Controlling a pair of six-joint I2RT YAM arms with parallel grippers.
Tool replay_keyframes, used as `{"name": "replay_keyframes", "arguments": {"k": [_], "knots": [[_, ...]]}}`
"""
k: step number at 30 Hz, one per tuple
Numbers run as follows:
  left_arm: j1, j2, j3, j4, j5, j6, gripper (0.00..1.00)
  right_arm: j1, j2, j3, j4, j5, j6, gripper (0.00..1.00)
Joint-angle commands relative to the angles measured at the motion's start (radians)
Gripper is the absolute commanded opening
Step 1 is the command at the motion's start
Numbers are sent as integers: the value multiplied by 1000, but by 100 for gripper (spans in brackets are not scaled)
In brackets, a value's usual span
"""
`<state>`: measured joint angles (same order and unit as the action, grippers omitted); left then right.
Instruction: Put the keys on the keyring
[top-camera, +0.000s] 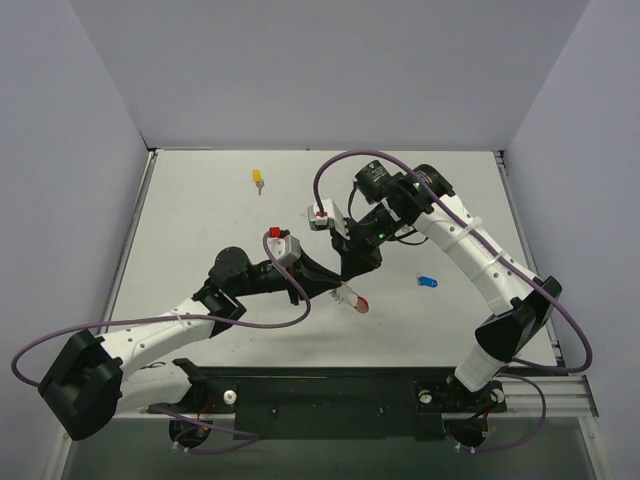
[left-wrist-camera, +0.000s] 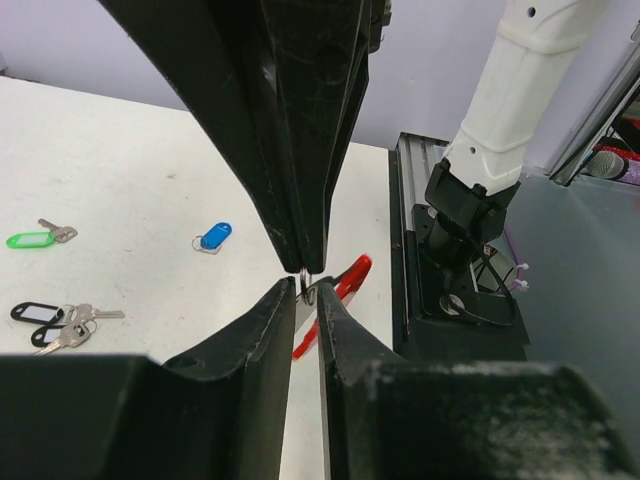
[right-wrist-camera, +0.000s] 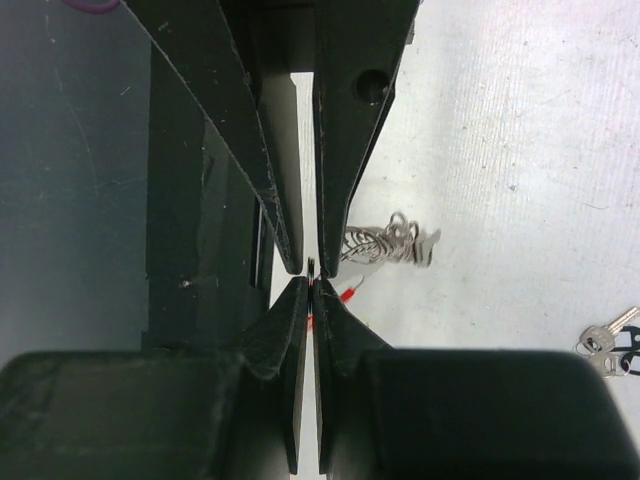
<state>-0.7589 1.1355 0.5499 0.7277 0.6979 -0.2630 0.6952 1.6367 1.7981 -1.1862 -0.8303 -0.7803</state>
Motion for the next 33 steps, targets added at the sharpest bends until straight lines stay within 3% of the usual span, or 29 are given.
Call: {"name": "replay_keyframes", "arguments": {"k": [1, 8, 13, 23, 33], "knots": [[-8, 6, 53, 16, 25, -15, 24, 9, 18, 38, -4, -3, 26, 0], [-10, 7, 54, 13, 23, -19, 17, 12, 23, 35, 10, 16, 47, 0], [-10, 12, 58, -2, 22, -18, 0, 12, 23, 37, 13, 25, 53, 0], [-3, 24, 111, -163, -35, -42, 0, 9, 23, 35, 30, 57, 87, 1], [-2, -12, 61, -68, -118, -114, 0, -45, 15, 37, 28, 7, 105, 37]]}}
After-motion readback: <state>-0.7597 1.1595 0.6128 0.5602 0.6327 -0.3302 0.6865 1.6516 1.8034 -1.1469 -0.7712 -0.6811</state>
